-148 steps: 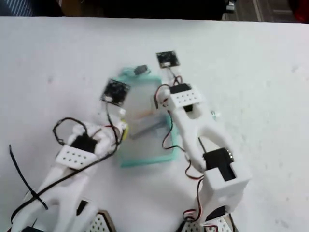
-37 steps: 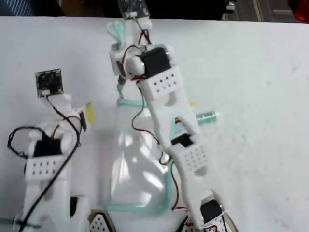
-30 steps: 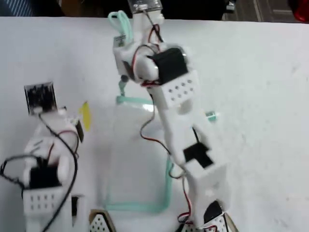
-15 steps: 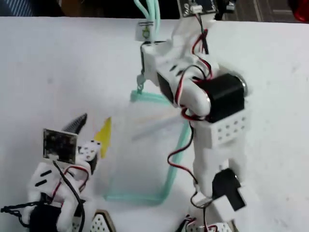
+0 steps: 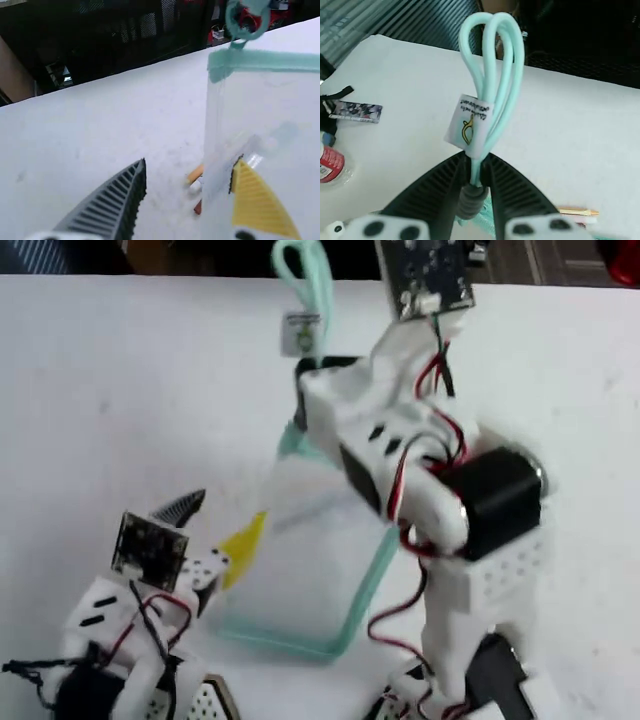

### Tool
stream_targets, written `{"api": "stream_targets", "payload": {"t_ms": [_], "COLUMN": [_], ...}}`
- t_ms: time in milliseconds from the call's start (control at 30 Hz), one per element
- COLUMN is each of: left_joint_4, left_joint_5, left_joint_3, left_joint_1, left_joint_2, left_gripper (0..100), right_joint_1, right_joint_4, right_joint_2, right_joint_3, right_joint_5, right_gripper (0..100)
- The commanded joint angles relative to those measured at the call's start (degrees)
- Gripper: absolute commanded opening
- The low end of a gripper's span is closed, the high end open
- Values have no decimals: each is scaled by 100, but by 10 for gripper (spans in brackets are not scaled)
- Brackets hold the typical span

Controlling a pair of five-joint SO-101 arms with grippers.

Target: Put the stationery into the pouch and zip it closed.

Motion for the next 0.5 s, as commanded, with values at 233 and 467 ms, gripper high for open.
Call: {"api": "stream_targets", "payload": {"t_ms": [233, 467], "left_joint_4": [457, 404], "left_joint_5": [-352, -308], "left_joint_3": [-580, -589], "left_joint_1": [1226, 1253], "left_joint_2": [-4, -4], "left_gripper": [291, 291], "right_joint_1": [-866, -919], "right_joint_4": [110, 110], "right_joint_2": [-1174, -1798], "right_joint_3": [44, 809], "right_joint_5": [1011, 1011], "right_gripper": [16, 16]}}
